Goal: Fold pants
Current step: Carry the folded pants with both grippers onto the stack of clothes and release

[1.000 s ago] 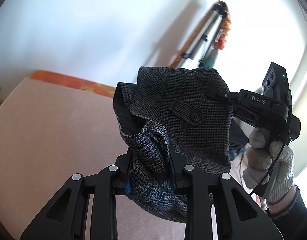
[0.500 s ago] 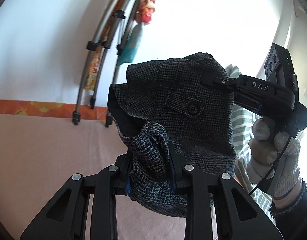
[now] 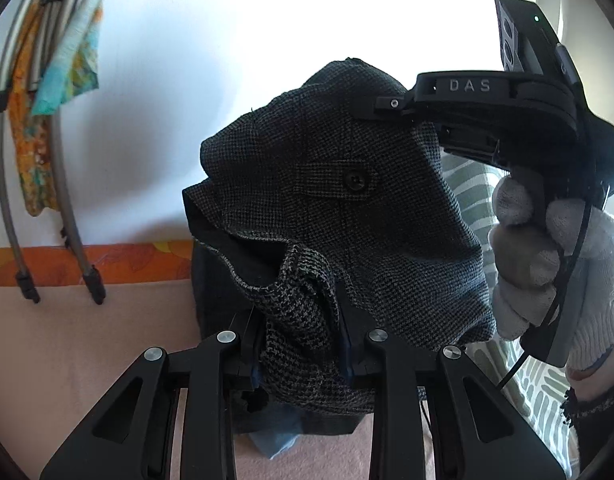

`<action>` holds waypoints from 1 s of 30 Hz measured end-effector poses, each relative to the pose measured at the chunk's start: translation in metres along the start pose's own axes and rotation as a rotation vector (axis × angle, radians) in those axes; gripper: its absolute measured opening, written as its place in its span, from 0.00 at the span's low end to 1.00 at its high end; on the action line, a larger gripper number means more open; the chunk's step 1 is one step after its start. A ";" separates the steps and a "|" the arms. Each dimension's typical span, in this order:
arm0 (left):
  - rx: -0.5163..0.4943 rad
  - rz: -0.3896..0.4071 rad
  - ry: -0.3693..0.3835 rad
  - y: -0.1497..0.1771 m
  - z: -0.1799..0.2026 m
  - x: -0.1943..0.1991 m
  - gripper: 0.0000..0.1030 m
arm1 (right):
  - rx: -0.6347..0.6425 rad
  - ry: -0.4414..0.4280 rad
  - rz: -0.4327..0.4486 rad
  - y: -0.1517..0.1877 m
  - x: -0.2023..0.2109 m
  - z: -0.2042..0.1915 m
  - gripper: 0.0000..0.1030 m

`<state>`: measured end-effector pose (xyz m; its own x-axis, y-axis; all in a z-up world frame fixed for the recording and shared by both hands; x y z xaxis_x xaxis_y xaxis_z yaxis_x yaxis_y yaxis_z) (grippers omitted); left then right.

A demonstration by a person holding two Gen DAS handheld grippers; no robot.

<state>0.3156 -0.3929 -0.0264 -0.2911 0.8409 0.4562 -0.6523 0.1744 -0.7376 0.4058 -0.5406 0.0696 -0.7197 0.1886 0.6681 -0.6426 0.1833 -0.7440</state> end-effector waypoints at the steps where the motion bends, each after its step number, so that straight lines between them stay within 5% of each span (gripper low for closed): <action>1: 0.006 -0.007 -0.004 0.003 -0.002 -0.011 0.26 | -0.003 0.003 -0.003 0.004 -0.008 0.012 0.18; 9: 0.038 -0.095 -0.041 0.031 -0.018 -0.067 0.26 | 0.034 0.074 -0.091 0.021 -0.089 0.049 0.19; 12: 0.022 -0.135 -0.047 0.035 -0.017 -0.069 0.29 | 0.030 0.174 -0.112 0.025 -0.110 0.064 0.38; 19: 0.001 -0.161 -0.075 0.040 -0.011 -0.050 0.50 | -0.021 0.265 -0.054 0.022 -0.085 0.087 0.55; 27: -0.029 -0.171 -0.077 0.048 -0.002 -0.020 0.50 | 0.016 0.237 -0.001 0.047 -0.030 0.081 0.56; 30: -0.061 -0.163 -0.092 0.046 0.001 -0.013 0.50 | 0.111 0.215 -0.023 0.083 -0.022 0.064 0.39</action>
<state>0.2884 -0.3959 -0.0656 -0.2501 0.7491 0.6134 -0.6532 0.3371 -0.6780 0.3515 -0.5910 -0.0080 -0.6397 0.3891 0.6629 -0.6917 0.0846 -0.7172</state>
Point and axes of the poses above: each gripper's, at about its wrist camera, not at the fingertips, and x roughly against the way its jaws point, z to its right, y to its underside, the point moved 1 cm from there along -x, roughly the way its jaws point, and after that the axes turned 13 degrees about y, right-handed, at the moved point
